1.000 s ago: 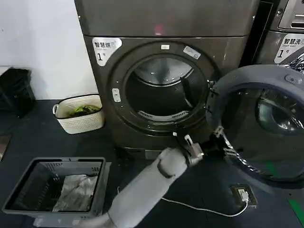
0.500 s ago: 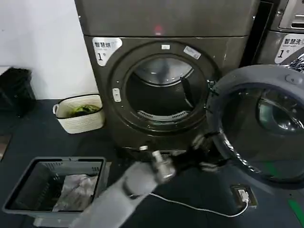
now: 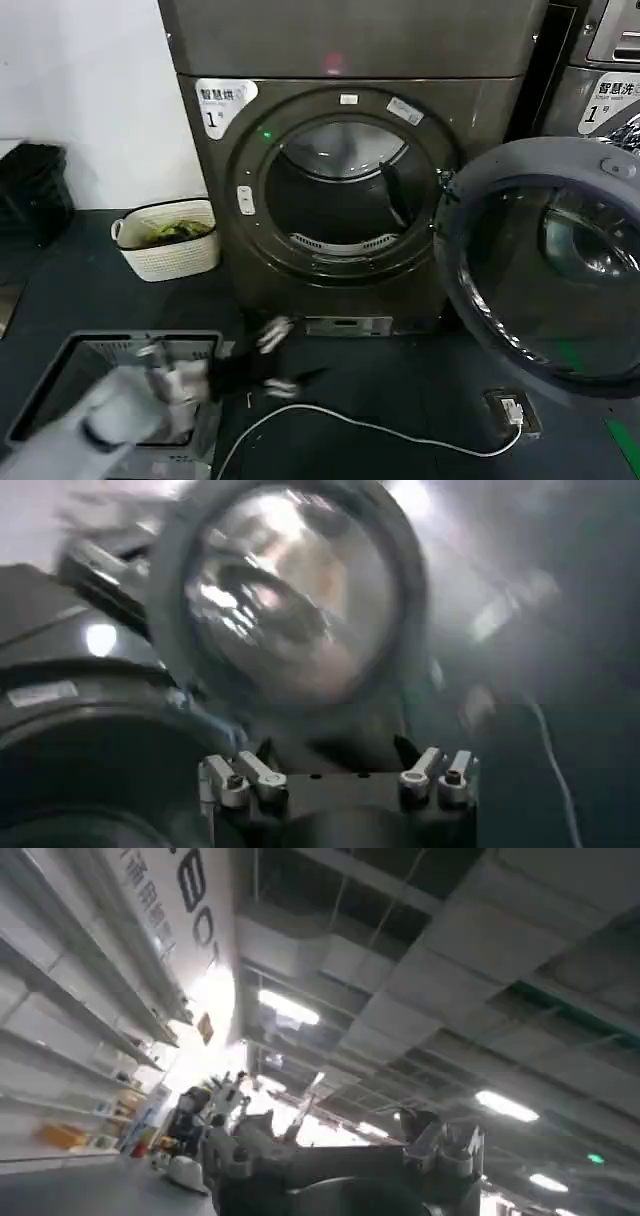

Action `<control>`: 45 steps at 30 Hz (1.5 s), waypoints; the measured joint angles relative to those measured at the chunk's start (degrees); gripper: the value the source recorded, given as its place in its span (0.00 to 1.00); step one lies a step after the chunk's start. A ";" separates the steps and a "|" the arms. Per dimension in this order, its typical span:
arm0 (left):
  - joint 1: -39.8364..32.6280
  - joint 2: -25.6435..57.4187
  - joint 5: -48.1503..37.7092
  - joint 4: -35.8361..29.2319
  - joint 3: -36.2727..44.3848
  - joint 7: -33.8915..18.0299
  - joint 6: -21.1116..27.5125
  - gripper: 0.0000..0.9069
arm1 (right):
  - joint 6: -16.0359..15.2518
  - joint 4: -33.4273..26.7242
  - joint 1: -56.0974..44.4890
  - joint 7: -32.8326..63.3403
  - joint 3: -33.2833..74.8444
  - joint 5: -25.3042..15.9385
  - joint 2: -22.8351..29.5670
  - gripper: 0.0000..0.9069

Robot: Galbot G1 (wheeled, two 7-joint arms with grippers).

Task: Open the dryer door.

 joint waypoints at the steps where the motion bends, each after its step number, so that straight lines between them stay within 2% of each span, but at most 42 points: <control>1: 1.14 1.89 2.23 0.42 -1.29 -0.01 -1.52 1.00 | 0.25 0.17 -0.02 -0.12 -0.21 0.48 0.13 1.00; 9: 10.80 11.91 28.89 3.68 -13.54 -0.07 -15.58 1.00 | 0.57 1.27 -0.35 -0.62 -0.58 5.50 0.82 1.00; 14: 14.14 15.76 44.79 5.29 -18.86 1.25 -24.98 1.00 | 0.61 0.69 -0.39 -1.08 -0.71 6.78 1.14 1.00; 17: 15.13 17.14 53.94 5.60 -20.39 1.08 -27.14 1.00 | 1.18 0.24 -0.21 -1.01 -0.91 6.99 1.53 1.00; 22: 15.85 17.63 67.74 5.65 -21.00 0.93 -27.26 1.00 | 1.25 0.21 -0.04 -1.11 -1.03 6.34 2.26 1.00; 29: 15.42 17.76 74.38 5.56 -20.38 1.26 -27.24 1.00 | 1.10 -0.39 -0.23 -1.05 -1.11 6.35 2.45 1.00; 38: 15.56 18.14 75.29 6.45 -20.31 1.36 -27.16 1.00 | 1.63 -2.84 -0.27 -1.01 -0.81 5.76 2.19 1.00; 45: 16.02 18.04 76.25 7.59 -20.22 1.31 -27.14 1.00 | 3.21 -5.60 -0.83 -1.25 -0.22 5.57 1.13 1.00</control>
